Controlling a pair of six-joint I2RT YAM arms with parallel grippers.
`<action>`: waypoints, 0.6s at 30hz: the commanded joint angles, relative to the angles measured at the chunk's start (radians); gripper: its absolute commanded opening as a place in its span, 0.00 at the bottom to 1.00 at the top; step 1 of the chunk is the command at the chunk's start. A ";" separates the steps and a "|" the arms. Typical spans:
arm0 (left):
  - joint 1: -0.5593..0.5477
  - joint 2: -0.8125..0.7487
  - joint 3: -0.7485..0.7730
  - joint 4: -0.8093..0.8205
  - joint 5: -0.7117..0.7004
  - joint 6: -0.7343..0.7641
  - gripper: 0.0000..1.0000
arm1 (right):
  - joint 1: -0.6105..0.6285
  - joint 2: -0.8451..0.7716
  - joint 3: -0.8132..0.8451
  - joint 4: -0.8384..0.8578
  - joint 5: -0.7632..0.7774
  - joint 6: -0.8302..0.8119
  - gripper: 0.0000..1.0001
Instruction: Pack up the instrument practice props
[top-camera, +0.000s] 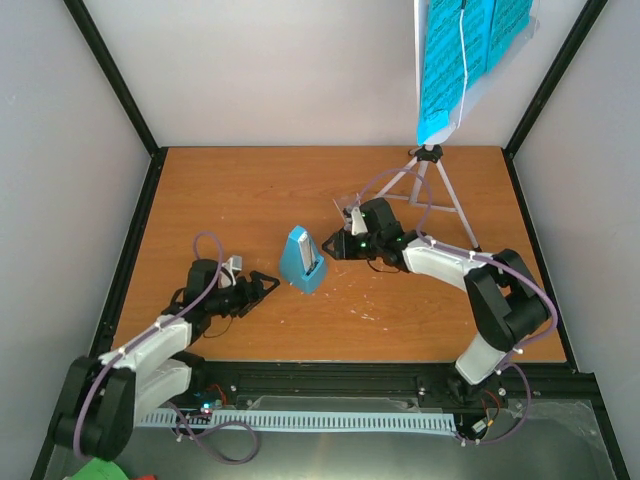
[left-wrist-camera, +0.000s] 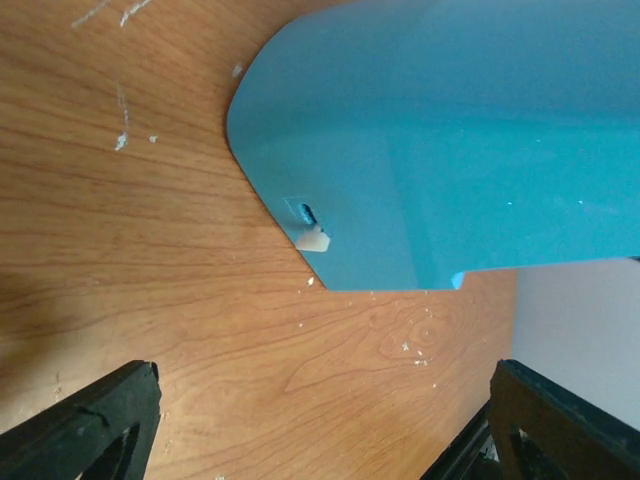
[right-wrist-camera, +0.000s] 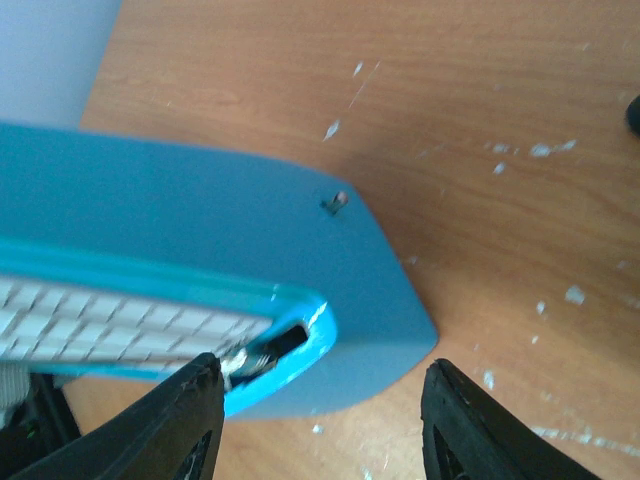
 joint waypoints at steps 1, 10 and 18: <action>0.009 0.154 0.088 0.075 0.056 0.061 0.86 | 0.003 0.063 0.093 -0.042 0.108 -0.029 0.53; 0.009 0.370 0.187 0.162 0.060 0.110 0.68 | 0.005 0.138 0.116 0.012 0.039 0.003 0.47; 0.009 0.475 0.252 0.196 0.062 0.117 0.58 | 0.007 0.133 0.084 0.012 -0.015 -0.012 0.47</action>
